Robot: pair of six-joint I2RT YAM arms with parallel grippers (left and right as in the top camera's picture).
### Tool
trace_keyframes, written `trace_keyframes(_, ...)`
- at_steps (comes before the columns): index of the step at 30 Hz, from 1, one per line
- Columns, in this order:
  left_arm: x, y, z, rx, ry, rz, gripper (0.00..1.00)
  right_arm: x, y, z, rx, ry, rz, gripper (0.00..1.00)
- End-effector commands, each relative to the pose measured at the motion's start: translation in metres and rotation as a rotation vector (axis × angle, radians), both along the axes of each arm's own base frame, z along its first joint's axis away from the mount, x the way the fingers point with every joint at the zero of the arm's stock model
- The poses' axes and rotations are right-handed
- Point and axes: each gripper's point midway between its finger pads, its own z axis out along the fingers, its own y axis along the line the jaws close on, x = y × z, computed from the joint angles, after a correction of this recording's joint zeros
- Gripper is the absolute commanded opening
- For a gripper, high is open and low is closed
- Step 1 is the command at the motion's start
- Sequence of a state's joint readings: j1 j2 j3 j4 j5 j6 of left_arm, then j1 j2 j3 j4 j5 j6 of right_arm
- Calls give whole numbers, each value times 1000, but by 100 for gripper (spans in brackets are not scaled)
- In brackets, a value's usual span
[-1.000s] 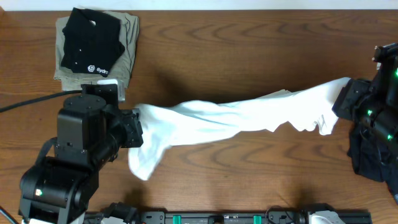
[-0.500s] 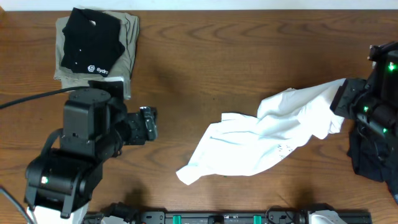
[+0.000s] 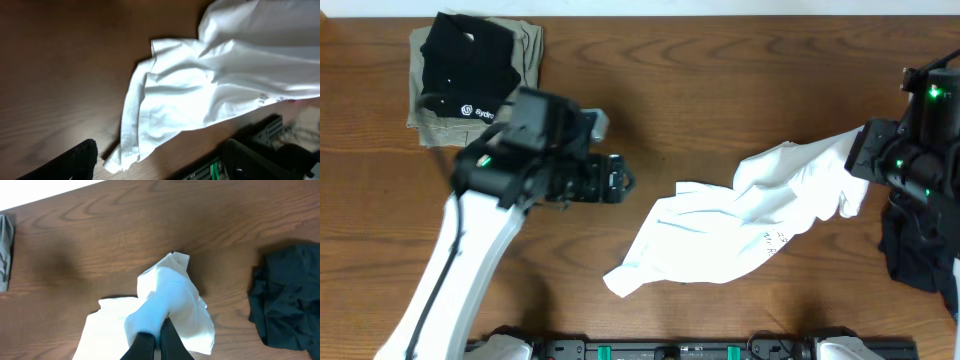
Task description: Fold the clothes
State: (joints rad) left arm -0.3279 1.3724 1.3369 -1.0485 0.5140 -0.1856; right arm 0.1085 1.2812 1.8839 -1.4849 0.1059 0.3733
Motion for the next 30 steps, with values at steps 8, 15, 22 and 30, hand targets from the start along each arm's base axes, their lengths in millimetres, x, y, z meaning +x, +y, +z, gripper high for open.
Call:
trace_keyframes(8,11,-63,-65,-18,147,-167,82,11,-4,-5,-20,24,-6,1)
trace_keyframes(15,13,-92,-105,3,202,-210,82,13,-4,-7,-21,33,-6,1)
trace_keyframes(22,19,-102,-140,-10,260,-228,81,11,-4,-8,-26,40,0,1)
trace_keyframes(30,30,-119,-161,-57,263,-224,81,11,-4,-8,-26,40,0,1)
